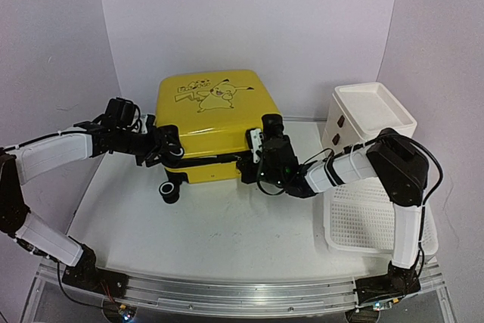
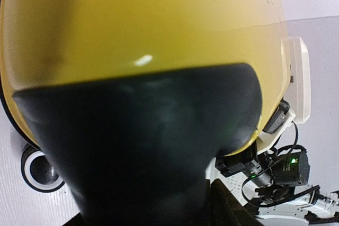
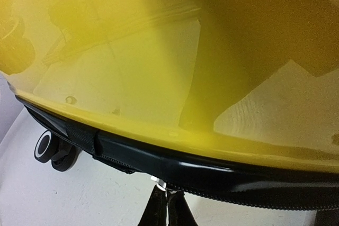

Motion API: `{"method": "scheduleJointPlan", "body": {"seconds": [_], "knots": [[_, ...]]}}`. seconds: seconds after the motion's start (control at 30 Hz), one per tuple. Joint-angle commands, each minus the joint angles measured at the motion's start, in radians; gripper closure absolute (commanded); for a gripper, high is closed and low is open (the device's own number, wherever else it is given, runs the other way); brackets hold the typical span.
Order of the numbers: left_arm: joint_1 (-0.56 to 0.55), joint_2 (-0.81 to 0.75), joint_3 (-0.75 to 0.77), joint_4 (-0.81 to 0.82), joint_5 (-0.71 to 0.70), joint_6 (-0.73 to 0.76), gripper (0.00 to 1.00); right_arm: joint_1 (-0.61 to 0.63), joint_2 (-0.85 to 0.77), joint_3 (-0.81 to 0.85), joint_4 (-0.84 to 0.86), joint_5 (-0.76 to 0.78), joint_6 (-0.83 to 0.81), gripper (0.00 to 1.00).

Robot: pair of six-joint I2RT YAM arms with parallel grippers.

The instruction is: Open, take out, and arrange the luggage

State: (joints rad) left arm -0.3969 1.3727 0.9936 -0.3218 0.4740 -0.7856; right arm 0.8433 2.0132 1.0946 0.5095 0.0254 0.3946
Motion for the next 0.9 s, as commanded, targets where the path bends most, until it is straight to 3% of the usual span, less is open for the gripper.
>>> {"method": "scheduleJointPlan", "body": {"seconds": [0.0,0.33,0.43,0.6,0.73,0.87], "knots": [[-0.016,-0.005,0.013,0.169,0.162,-0.055,0.54,0.048,0.043,0.070,0.004,-0.015,0.021,1.00],[-0.066,-0.059,-0.067,0.423,0.164,-0.286,0.69,0.090,0.066,0.032,0.166,0.093,0.182,1.00],[-0.117,-0.068,-0.110,0.513,0.107,-0.373,0.70,0.121,0.068,0.033,0.170,0.119,0.165,1.00],[-0.182,-0.027,-0.101,0.571,0.063,-0.397,0.73,0.198,0.065,0.016,0.203,0.123,0.104,1.00],[-0.189,-0.017,-0.107,0.594,0.037,-0.401,0.77,0.241,0.044,0.005,0.154,0.112,0.033,1.00],[-0.180,-0.046,-0.110,0.593,0.014,-0.356,0.78,0.255,-0.080,-0.119,0.052,0.185,-0.049,1.00]]}}
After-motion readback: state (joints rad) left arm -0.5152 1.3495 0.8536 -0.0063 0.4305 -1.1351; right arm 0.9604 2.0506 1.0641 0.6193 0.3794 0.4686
